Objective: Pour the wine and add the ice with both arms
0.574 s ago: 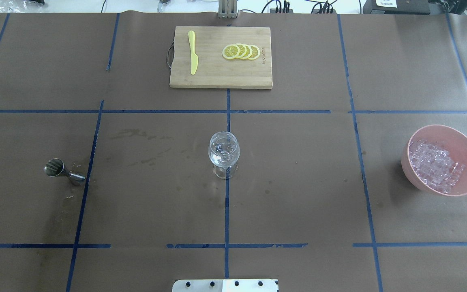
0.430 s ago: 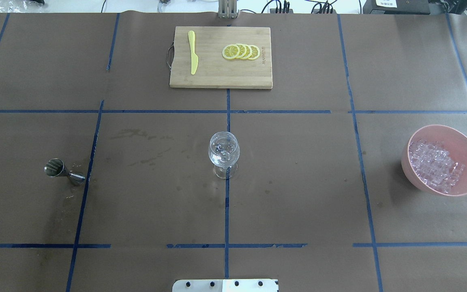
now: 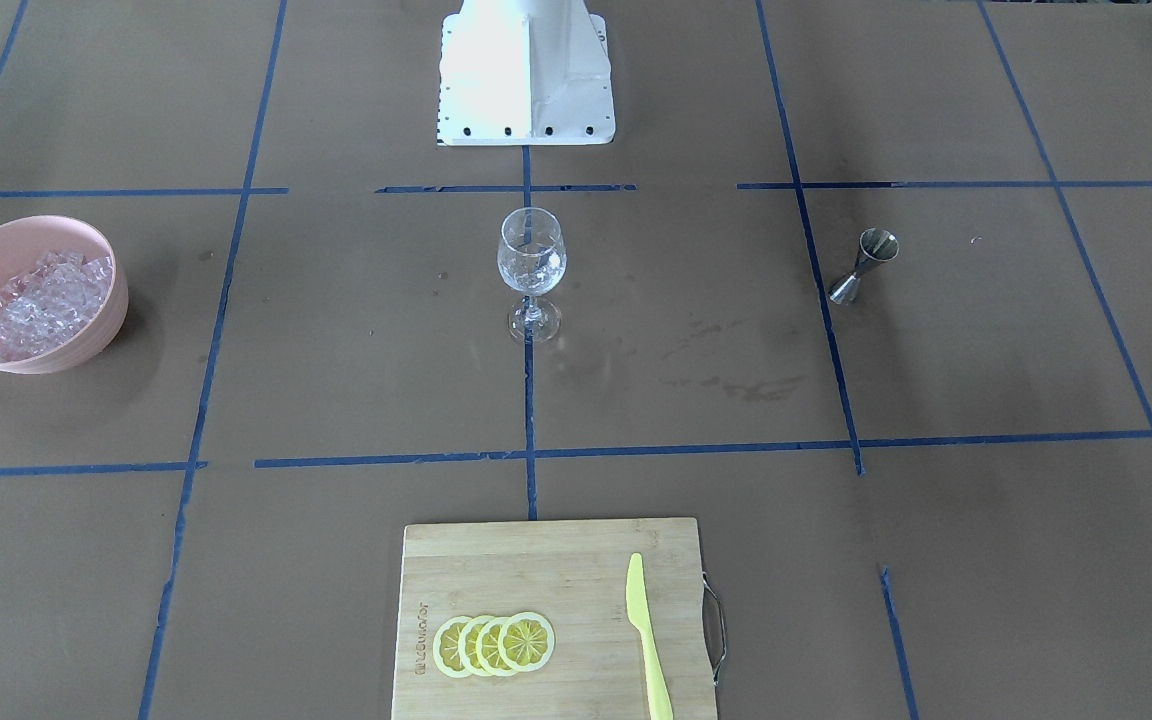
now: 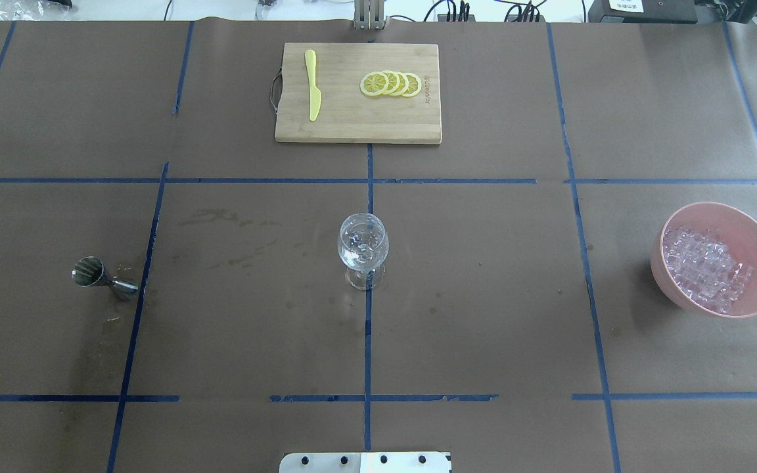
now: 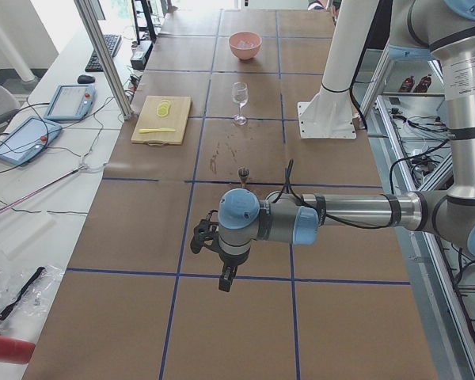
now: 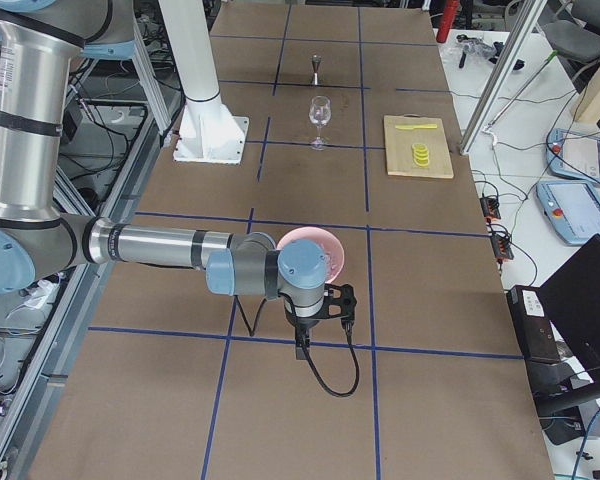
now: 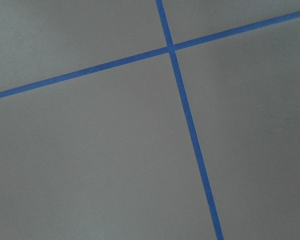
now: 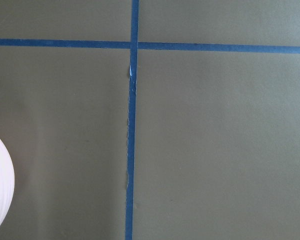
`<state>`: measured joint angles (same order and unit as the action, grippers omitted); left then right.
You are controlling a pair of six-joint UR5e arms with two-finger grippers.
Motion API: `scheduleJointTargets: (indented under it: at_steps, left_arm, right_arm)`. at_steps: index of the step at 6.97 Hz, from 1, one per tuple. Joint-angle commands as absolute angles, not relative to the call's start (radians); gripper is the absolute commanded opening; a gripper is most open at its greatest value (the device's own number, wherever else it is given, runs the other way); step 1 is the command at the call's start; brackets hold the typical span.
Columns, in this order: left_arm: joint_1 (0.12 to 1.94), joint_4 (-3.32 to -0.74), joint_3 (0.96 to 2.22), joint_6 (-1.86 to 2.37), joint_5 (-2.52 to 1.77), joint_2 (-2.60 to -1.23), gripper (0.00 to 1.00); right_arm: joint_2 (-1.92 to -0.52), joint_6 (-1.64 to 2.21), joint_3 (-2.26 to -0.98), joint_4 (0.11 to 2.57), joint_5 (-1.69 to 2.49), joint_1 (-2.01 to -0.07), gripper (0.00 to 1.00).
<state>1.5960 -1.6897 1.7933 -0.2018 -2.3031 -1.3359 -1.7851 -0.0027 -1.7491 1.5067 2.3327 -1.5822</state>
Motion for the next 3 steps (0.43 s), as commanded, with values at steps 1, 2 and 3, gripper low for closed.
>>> scheduleJointTargets:
  at_steps: [1, 2, 3]
  left_arm:
    - [1.595, -1.715, 1.793, -0.202, -2.298, -1.341, 1.0]
    - [1.597, -1.779, 1.799, -0.204, -2.305, -1.339, 1.0]
    - [1.594, -1.861, 1.79, -0.207, -2.304, -1.342, 1.0]
  right_arm:
    - [-1.778, 0.008, -1.75, 1.503, 2.414, -1.578, 1.0]
    - [-1.775, 0.012, -1.753, 1.496, 2.46, -1.578, 1.0]
    - [-1.74, 0.014, -1.758, 1.444, 2.473, -1.578, 1.0]
